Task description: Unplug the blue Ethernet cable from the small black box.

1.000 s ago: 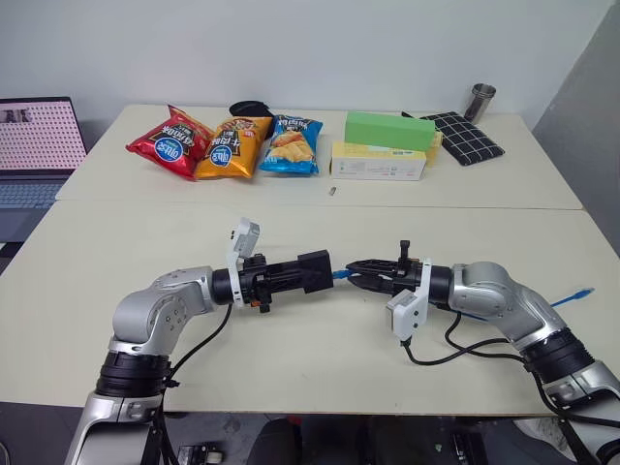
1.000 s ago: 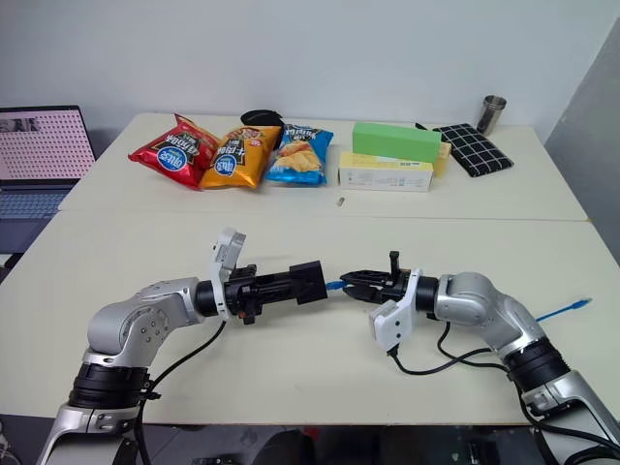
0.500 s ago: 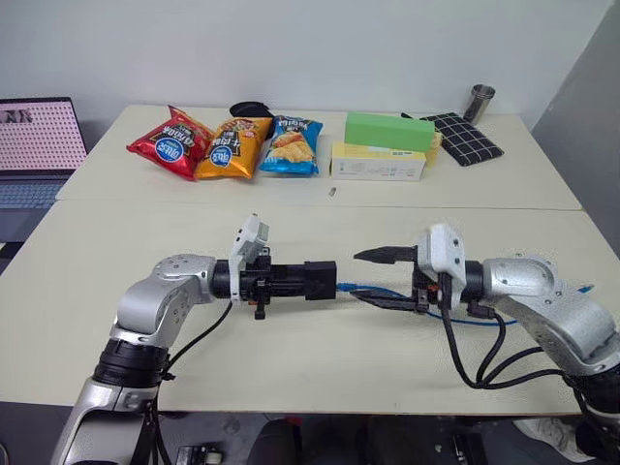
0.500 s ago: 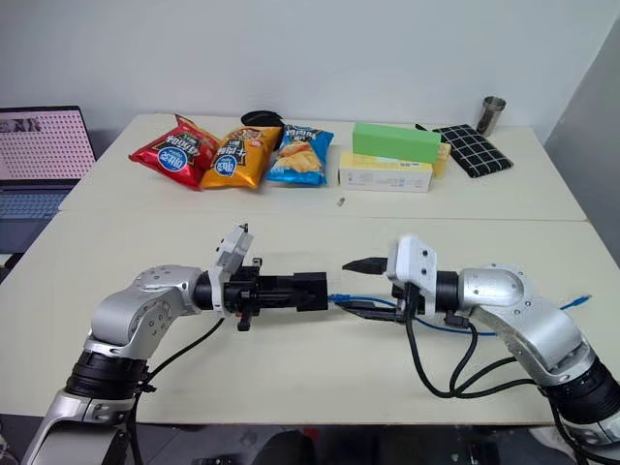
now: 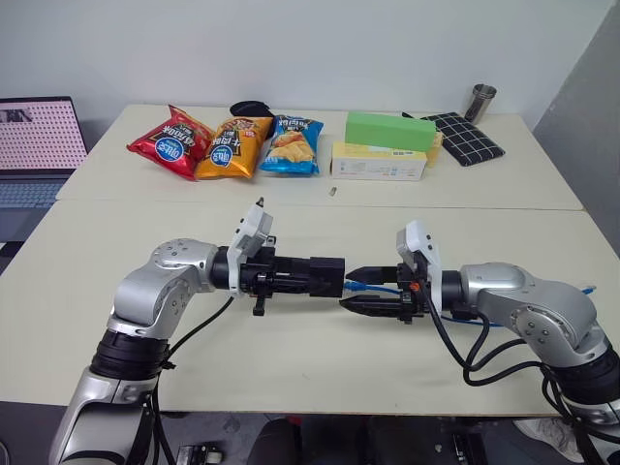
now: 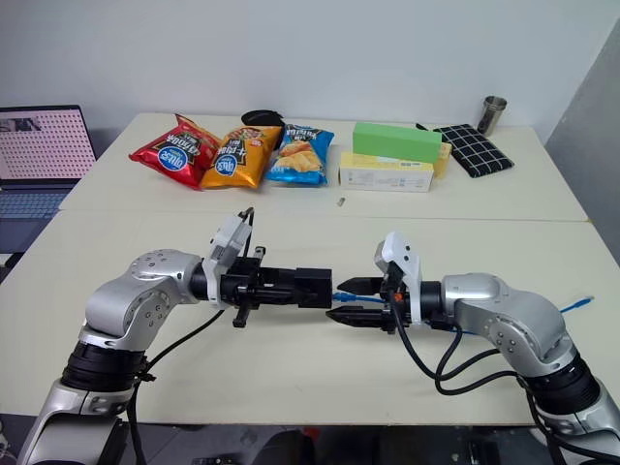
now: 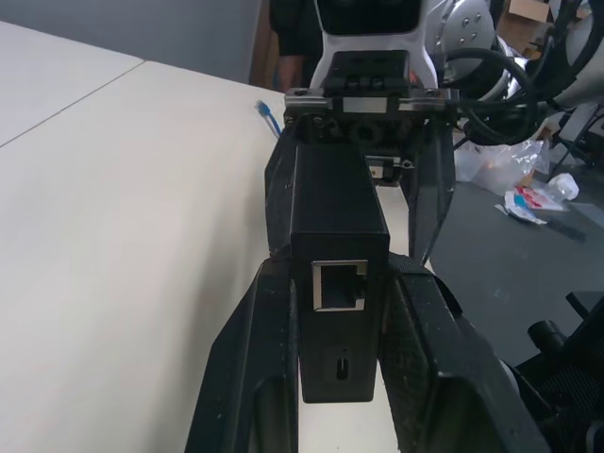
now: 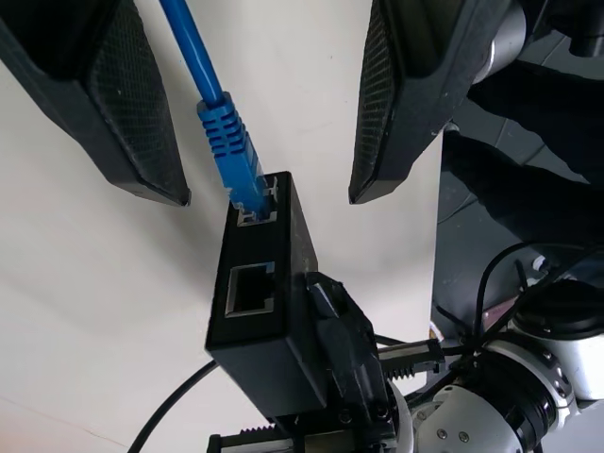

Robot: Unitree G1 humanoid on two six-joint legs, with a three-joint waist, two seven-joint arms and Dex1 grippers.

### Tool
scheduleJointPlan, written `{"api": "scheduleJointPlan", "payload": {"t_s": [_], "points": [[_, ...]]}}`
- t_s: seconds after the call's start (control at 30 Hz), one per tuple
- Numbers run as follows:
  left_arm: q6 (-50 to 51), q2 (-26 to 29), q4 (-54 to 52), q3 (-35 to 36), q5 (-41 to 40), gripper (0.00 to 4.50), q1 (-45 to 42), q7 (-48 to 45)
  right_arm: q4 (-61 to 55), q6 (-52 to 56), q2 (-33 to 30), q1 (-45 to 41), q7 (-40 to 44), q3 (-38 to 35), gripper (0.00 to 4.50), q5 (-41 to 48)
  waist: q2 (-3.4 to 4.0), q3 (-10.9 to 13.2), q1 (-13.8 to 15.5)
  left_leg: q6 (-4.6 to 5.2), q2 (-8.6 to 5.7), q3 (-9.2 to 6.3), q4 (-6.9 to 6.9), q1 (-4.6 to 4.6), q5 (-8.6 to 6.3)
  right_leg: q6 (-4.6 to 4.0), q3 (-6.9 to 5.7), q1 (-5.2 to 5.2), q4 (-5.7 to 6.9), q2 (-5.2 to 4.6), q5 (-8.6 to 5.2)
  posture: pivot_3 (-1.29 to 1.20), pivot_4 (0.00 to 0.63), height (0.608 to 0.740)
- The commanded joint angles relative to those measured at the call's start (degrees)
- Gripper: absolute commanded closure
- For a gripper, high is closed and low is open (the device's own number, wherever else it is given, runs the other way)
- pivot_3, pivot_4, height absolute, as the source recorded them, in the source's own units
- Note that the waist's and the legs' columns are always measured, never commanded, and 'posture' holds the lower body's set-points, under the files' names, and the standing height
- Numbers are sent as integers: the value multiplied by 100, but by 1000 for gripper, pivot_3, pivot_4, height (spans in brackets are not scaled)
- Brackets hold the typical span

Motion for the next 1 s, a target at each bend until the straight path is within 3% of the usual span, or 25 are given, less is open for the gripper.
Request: {"api": "scheduleJointPlan", "payload": {"t_s": [0.03,0.2,0.47,0.53,1.0], "points": [[-26,65,-220,92,-115,3722,7,-41,-54,59,69,-149,150,-184,1672,-1,0,0,0,0,0,0,0,0,0,0,0,0,0,0,0,0,150,740],[-60,84,-221,92,-113,3722,24,-33,-12,102,70,-185,283,-206,2250,-89,0,0,0,0,0,-1,0,0,0,0,-1,0,-1,0,0,0,150,740],[-59,109,-250,96,-169,3722,37,-96,-1,97,21,-209,573,-165,4144,-313,0,0,0,0,0,-1,0,0,0,0,-1,0,-2,0,0,0,150,740],[-57,149,-292,80,-190,3722,64,-161,15,113,38,-231,626,-179,4443,-325,0,0,0,0,0,-2,-1,0,0,0,-1,0,-1,0,0,0,150,740],[-335,419,-331,116,-30,3722,361,-249,309,206,-248,-184,1100,-345,4463,-613,1,1,0,1,-1,-4,-1,-1,-1,0,-2,0,-3,0,0,0,150,740]]}}
